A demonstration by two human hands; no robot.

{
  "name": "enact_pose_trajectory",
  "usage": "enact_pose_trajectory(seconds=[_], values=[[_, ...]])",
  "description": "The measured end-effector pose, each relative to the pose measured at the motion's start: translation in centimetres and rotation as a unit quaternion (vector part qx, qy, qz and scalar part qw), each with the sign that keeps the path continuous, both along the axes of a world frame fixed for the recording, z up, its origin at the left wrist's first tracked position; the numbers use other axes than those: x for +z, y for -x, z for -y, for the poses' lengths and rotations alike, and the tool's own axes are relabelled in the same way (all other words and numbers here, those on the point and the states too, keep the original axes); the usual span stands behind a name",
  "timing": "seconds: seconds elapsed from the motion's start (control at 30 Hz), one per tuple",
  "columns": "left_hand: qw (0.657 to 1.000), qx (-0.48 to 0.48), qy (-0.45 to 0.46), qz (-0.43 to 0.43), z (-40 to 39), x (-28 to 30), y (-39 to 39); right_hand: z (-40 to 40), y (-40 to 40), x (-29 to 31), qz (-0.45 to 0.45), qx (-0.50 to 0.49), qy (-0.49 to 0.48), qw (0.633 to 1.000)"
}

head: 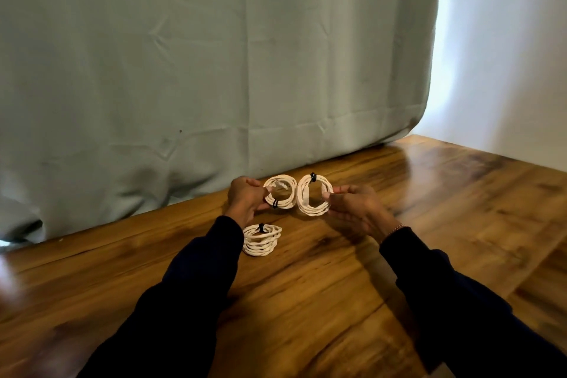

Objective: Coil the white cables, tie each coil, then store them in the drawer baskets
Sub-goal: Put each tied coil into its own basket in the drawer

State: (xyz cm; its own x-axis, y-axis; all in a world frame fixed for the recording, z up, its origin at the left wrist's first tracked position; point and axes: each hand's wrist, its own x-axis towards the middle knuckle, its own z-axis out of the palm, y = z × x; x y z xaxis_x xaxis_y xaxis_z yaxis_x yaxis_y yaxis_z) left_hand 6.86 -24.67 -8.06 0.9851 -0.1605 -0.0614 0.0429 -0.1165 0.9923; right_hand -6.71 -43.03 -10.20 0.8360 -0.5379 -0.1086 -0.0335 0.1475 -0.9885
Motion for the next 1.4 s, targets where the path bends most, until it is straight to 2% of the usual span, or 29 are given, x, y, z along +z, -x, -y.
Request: enact_pose_trajectory(seconds=[0.33,0.67,0.9,1.13,1.4], values=[[0.983,-0.136,0.126,-0.018,2.8,2.4,4.7,1.8,7.5,5.2,0.081,-0.070,-0.008,0.994],[0.947,-0.271,0.167,-0.039,10.2,4.3,12.6,5.8,18.2,8.2,0.105,-0.148,0.058,0.982],[0.915,-0.376,0.133,-0.056,16.8,4.2,19.6,9.2,27.1,9.0,0.110,-0.249,0.040,0.961],[0.879,-0.460,0.093,-0.079,21.9,2.9,26.5,12.4,36.5,8.4,0.039,-0.321,0.071,0.944],[0.851,-0.520,0.033,-0.061,24.7,0.8,34.0,15.1,44.5,5.8,-0.005,-0.390,0.080,0.917]])
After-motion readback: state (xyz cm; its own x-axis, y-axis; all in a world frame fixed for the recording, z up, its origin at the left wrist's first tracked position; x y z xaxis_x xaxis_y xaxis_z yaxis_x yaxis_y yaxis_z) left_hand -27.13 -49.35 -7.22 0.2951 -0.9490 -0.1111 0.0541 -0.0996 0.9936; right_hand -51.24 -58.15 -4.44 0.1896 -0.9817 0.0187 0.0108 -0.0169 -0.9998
